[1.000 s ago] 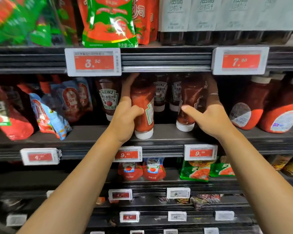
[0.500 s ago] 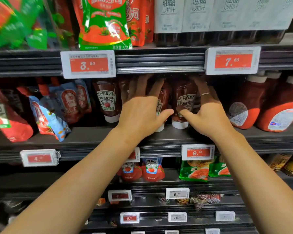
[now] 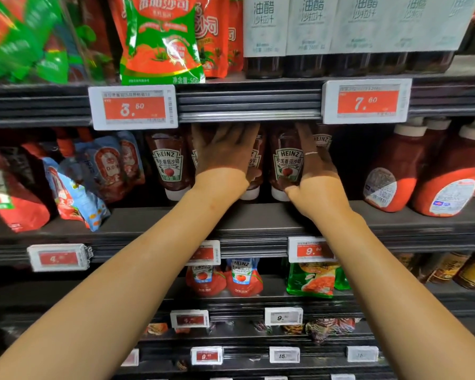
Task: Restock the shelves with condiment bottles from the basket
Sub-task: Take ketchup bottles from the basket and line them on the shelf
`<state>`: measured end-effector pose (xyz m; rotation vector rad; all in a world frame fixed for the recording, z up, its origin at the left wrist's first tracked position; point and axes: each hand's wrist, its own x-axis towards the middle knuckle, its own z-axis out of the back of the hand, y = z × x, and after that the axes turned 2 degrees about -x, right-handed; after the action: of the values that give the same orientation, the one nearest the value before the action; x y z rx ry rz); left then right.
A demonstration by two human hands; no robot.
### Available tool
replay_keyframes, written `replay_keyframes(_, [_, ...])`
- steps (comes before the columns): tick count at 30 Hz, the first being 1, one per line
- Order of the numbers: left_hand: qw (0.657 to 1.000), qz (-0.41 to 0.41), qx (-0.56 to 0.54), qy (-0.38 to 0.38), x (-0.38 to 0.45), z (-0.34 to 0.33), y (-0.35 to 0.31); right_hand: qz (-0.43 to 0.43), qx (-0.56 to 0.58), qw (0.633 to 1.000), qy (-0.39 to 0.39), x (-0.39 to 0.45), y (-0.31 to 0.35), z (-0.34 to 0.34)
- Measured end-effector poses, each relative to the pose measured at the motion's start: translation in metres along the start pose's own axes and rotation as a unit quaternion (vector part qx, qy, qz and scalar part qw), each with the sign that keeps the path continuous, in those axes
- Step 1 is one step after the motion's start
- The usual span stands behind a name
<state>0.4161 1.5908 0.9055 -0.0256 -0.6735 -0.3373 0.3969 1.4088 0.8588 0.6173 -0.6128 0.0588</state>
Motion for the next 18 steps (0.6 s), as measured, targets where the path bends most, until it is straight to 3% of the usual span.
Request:
replay_keyframes(7, [0.999, -0.035, 0.005, -0.011, 0.000, -0.010, 0.009, -0.074, 0.003, 0.997, 0.011, 0.008, 0.007, -0.018])
replay_keyframes(9, [0.999, -0.025, 0.004, -0.043, -0.013, -0.014, 0.015, -0.098, 0.031, 0.995, 0.016, 0.005, 0.002, -0.021])
replay_keyframes(12, [0.984, 0.130, -0.019, -0.117, -0.036, -0.018, 0.029, -0.100, 0.056, 0.993, 0.029, 0.000, 0.002, -0.019])
replay_keyframes(15, [0.939, 0.297, -0.098, -0.141, -0.045, -0.017, 0.044, -0.051, 0.039, 0.997, -0.048, -0.001, 0.015, -0.016])
replay_keyframes(18, [0.913, 0.337, -0.194, -0.119, -0.047, -0.019, 0.053, 0.008, -0.039, 0.996, -0.081, 0.005, 0.036, -0.014])
